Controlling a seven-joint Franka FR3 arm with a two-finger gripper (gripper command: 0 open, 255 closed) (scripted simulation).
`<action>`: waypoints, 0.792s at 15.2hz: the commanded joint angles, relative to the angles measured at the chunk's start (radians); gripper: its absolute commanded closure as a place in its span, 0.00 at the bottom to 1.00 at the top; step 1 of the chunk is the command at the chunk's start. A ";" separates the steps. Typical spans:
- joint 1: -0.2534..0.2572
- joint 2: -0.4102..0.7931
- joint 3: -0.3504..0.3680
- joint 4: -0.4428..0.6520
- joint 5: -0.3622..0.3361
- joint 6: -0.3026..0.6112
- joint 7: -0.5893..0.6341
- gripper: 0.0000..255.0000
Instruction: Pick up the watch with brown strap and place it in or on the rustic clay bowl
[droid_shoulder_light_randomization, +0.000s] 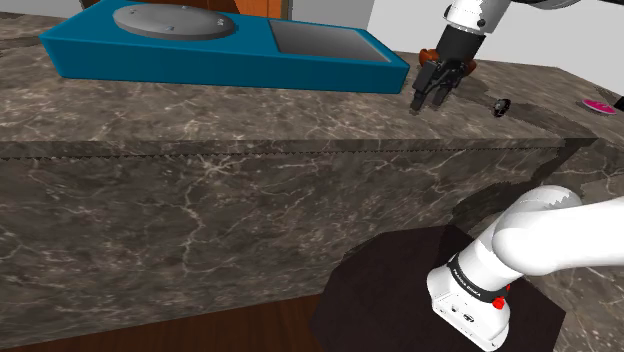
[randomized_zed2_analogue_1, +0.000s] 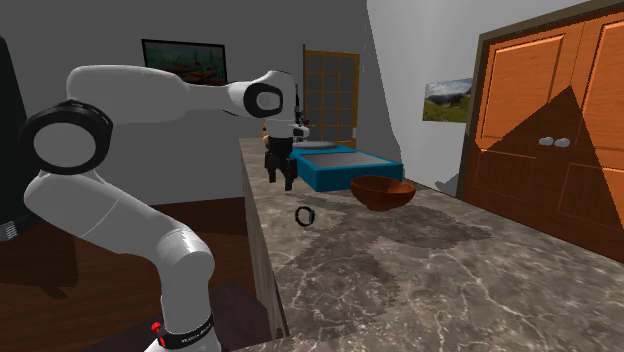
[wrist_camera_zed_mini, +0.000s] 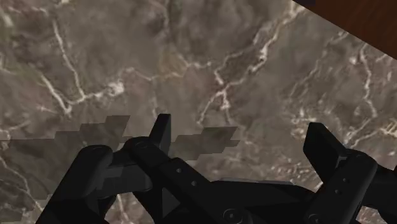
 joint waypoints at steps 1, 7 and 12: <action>0.000 0.000 0.000 0.000 0.000 0.000 0.000 0.00; -0.052 -0.127 -0.075 -0.059 -0.137 -0.017 -0.113 0.00; -0.097 -0.214 -0.146 -0.083 -0.256 -0.020 -0.215 0.00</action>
